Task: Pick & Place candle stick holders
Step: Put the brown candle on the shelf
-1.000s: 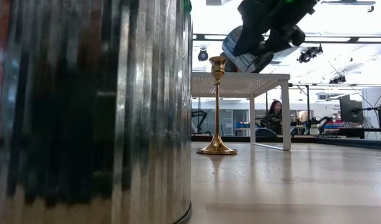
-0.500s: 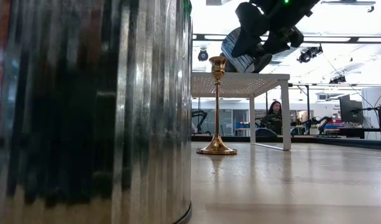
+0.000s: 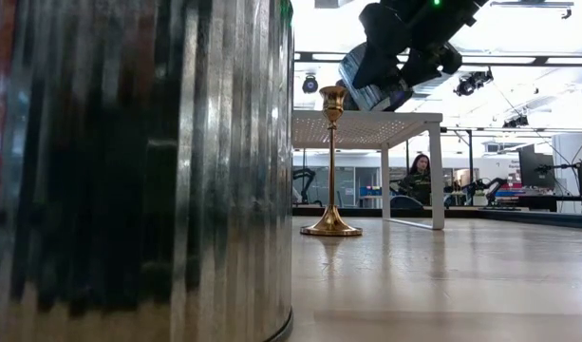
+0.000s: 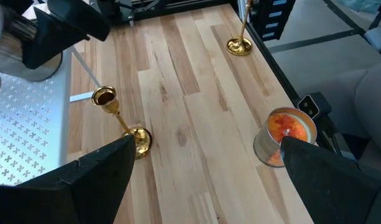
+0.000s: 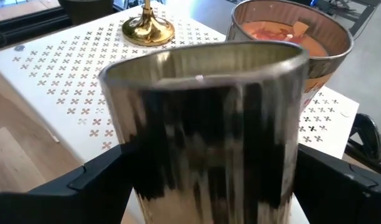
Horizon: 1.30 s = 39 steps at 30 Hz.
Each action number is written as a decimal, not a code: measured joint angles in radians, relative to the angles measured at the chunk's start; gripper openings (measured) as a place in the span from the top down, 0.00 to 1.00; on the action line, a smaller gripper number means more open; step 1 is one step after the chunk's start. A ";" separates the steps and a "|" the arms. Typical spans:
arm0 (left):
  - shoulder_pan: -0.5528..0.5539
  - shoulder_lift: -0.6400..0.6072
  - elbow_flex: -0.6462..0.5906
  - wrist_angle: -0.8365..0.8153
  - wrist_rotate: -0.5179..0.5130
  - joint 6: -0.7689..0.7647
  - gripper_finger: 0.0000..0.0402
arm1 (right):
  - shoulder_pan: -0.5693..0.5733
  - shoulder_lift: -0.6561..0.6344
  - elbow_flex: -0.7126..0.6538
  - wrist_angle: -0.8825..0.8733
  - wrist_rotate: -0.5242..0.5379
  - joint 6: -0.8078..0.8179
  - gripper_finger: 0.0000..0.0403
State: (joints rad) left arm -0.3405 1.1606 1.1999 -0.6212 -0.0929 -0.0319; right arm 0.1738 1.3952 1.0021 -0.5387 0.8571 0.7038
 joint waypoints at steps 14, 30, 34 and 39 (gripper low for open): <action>0.000 0.000 0.000 0.000 0.000 -0.001 0.02 | -0.049 0.002 -0.002 0.001 -0.052 -0.004 0.10; 0.000 0.000 0.001 0.001 0.015 -0.006 0.02 | -0.152 0.001 -0.001 0.005 -0.088 -0.055 0.10; 0.000 0.000 0.001 0.006 0.035 -0.006 0.02 | -0.159 0.001 -0.001 0.009 -0.089 -0.060 0.10; 0.000 0.000 0.002 0.006 0.039 -0.004 0.02 | -0.159 0.001 -0.002 0.034 -0.102 -0.123 0.10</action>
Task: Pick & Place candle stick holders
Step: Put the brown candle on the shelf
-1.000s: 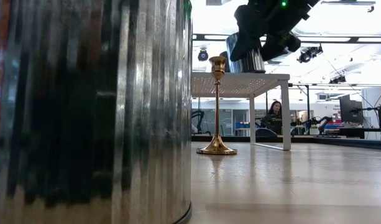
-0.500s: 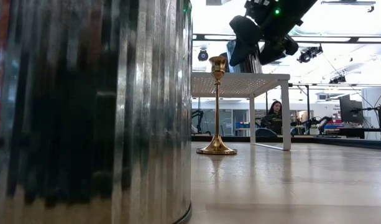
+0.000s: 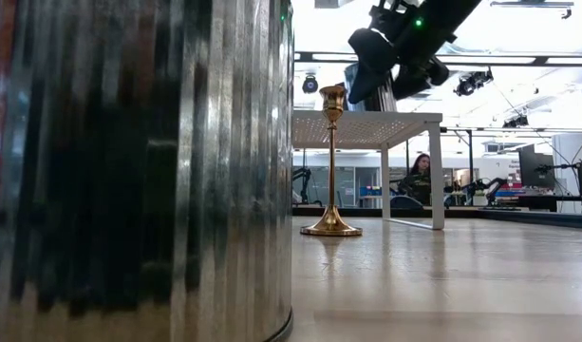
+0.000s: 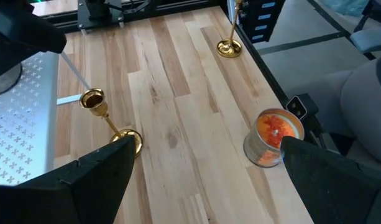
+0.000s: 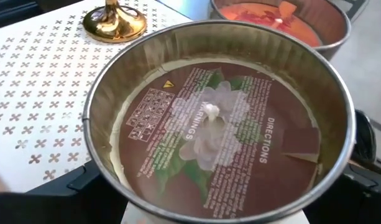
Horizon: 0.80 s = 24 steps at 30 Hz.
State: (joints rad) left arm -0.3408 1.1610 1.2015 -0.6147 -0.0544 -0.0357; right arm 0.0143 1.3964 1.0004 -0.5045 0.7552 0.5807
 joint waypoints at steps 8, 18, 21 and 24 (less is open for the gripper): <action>0.000 0.000 0.000 0.000 0.001 0.000 0.02 | -0.001 0.000 -0.001 0.021 -0.028 0.005 0.10; 0.000 0.000 0.000 -0.001 0.002 0.000 0.02 | 0.000 0.000 0.000 0.019 -0.047 0.040 0.10; 0.000 0.000 0.000 -0.001 0.003 0.000 0.02 | 0.000 0.000 0.000 0.016 -0.060 0.040 0.10; 0.000 0.000 0.000 -0.001 0.004 0.000 0.02 | 0.000 0.000 0.000 0.016 -0.088 0.027 0.10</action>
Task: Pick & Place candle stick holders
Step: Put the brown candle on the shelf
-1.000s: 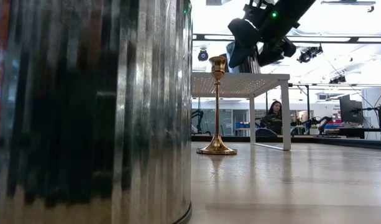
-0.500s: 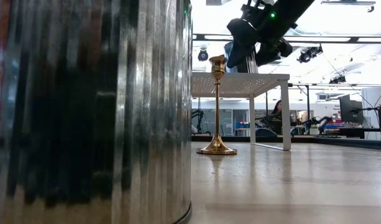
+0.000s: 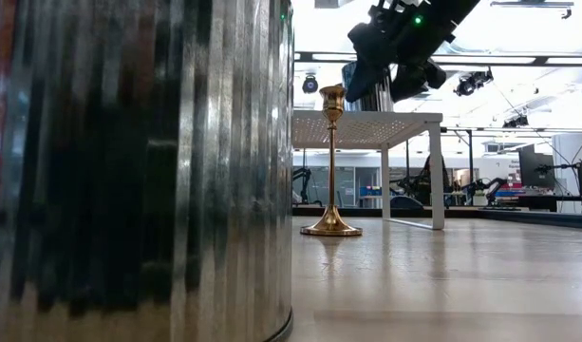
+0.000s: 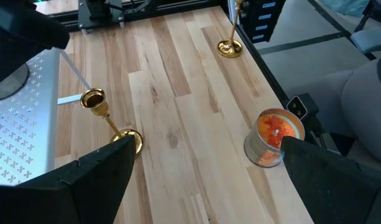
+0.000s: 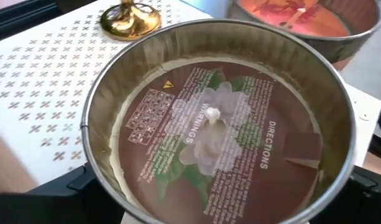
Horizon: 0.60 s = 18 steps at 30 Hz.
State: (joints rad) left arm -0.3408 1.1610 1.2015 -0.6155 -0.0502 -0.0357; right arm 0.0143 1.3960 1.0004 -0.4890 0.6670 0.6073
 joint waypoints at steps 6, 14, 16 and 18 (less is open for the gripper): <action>0.000 0.000 0.000 0.000 0.000 0.000 0.02 | 0.001 0.001 -0.003 -0.015 -0.048 -0.044 0.06; 0.000 0.000 0.000 0.000 0.007 -0.001 0.02 | -0.001 0.005 -0.005 -0.027 -0.085 -0.062 0.02; 0.000 0.000 0.000 0.000 0.018 -0.002 0.02 | -0.001 0.005 -0.005 -0.026 -0.083 -0.062 0.02; 0.000 0.000 0.000 0.000 0.018 -0.007 0.02 | -0.001 0.005 -0.005 -0.023 -0.087 -0.062 0.02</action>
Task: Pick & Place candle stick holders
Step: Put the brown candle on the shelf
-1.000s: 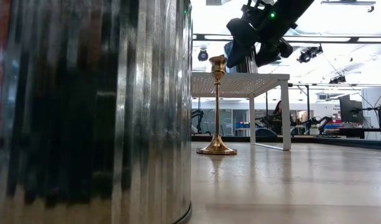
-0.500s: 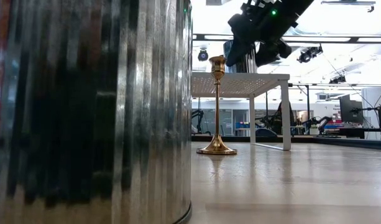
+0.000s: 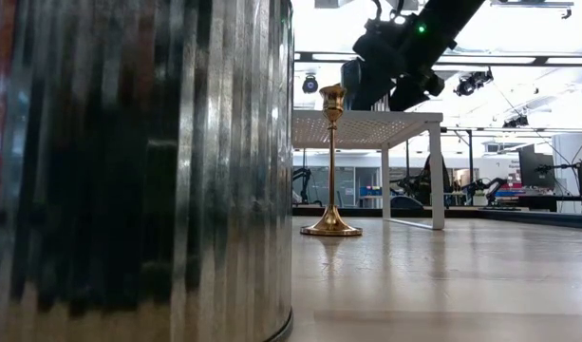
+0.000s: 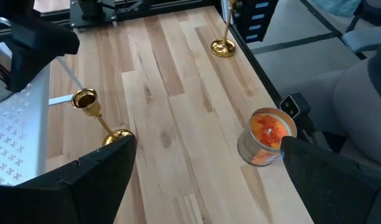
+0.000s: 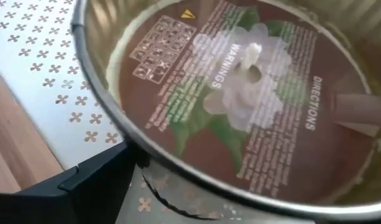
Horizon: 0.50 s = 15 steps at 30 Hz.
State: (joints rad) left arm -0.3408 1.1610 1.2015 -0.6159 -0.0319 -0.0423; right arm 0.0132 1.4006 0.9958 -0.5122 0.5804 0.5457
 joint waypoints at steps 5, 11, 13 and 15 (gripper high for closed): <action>0.000 0.000 0.000 0.000 0.000 -0.015 0.02 | 0.000 -0.011 0.000 -0.007 -0.001 0.000 0.02; 0.000 0.000 0.000 0.000 0.000 -0.015 0.02 | 0.001 -0.059 0.001 -0.077 -0.039 0.063 0.02; 0.000 0.000 0.000 0.000 -0.001 -0.015 0.02 | 0.001 -0.071 0.002 -0.101 -0.063 0.083 0.02; 0.000 0.000 0.000 0.000 -0.001 -0.015 0.02 | 0.002 -0.082 0.002 -0.108 -0.090 0.100 0.02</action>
State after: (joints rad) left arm -0.3408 1.1610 1.2011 -0.6157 -0.0326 -0.0574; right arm 0.0148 1.3182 0.9974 -0.6197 0.4905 0.6457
